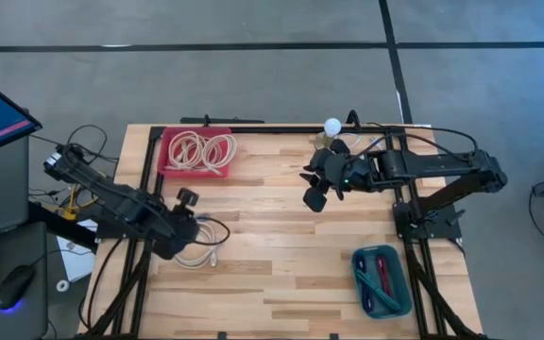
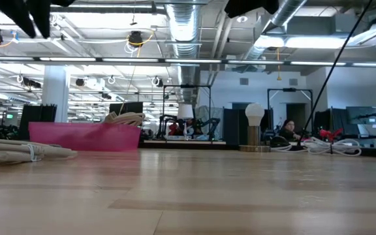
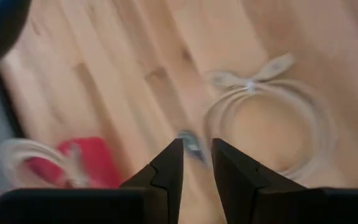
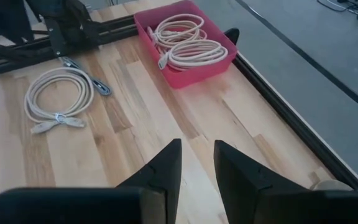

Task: Pick & Place USB Port
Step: Put the brown USB cable into the red bin

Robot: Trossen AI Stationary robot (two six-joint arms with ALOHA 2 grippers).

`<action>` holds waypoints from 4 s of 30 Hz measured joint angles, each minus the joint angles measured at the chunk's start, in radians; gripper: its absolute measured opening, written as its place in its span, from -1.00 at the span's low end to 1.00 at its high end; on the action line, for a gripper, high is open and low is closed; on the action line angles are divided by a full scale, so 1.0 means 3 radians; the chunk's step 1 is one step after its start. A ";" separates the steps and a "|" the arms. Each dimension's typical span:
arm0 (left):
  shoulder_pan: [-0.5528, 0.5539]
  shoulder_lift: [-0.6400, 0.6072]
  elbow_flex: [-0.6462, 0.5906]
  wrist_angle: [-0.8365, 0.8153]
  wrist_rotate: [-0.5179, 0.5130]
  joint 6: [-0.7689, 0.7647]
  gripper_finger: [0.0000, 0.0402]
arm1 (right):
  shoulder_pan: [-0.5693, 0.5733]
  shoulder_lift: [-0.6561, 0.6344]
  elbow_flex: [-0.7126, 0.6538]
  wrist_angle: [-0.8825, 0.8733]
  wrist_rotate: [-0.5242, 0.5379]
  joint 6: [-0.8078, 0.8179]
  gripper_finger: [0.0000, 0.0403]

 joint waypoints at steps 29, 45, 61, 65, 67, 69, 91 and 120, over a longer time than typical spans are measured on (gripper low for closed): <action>0.0605 0.0194 -0.1057 0.0839 0.0210 0.0211 -0.04 | 0.0000 0.0000 0.0000 -0.0225 -0.0003 0.0000 -0.57; 0.0607 0.0226 -0.1277 0.1228 0.0429 0.0225 -0.29 | 0.0059 -0.0043 0.0000 -0.0267 -0.0001 -0.0006 -0.57; 0.0613 0.0227 -0.1298 0.1391 0.0427 0.0209 -0.35 | 0.0478 -0.1054 -0.1159 0.1124 -0.0034 -0.0384 -0.57; 0.0624 0.0204 -0.1541 0.2205 0.0445 0.0100 -0.35 | 0.0481 -0.1390 -0.1548 0.1489 -0.0226 -0.0366 -0.57; 0.0623 0.0204 -0.1612 0.2270 0.0452 0.0087 -0.35 | 0.0482 -0.1522 -0.1681 0.1661 -0.0317 -0.0365 -0.57; 0.0623 0.0204 -0.1678 0.2156 0.0463 0.0026 -0.35 | 0.0497 -0.1639 -0.1756 0.1688 -0.0466 -0.0431 -0.57; 0.0879 0.1097 -0.1675 0.2227 0.0707 0.0462 -0.35 | 0.0608 -0.1925 -0.1975 0.1742 -0.0600 -0.0409 -0.57; 0.0884 -0.0272 -0.1329 0.2364 0.0126 -0.0486 -0.94 | 0.0603 -0.1924 -0.1975 0.1686 -0.0512 -0.0350 -0.57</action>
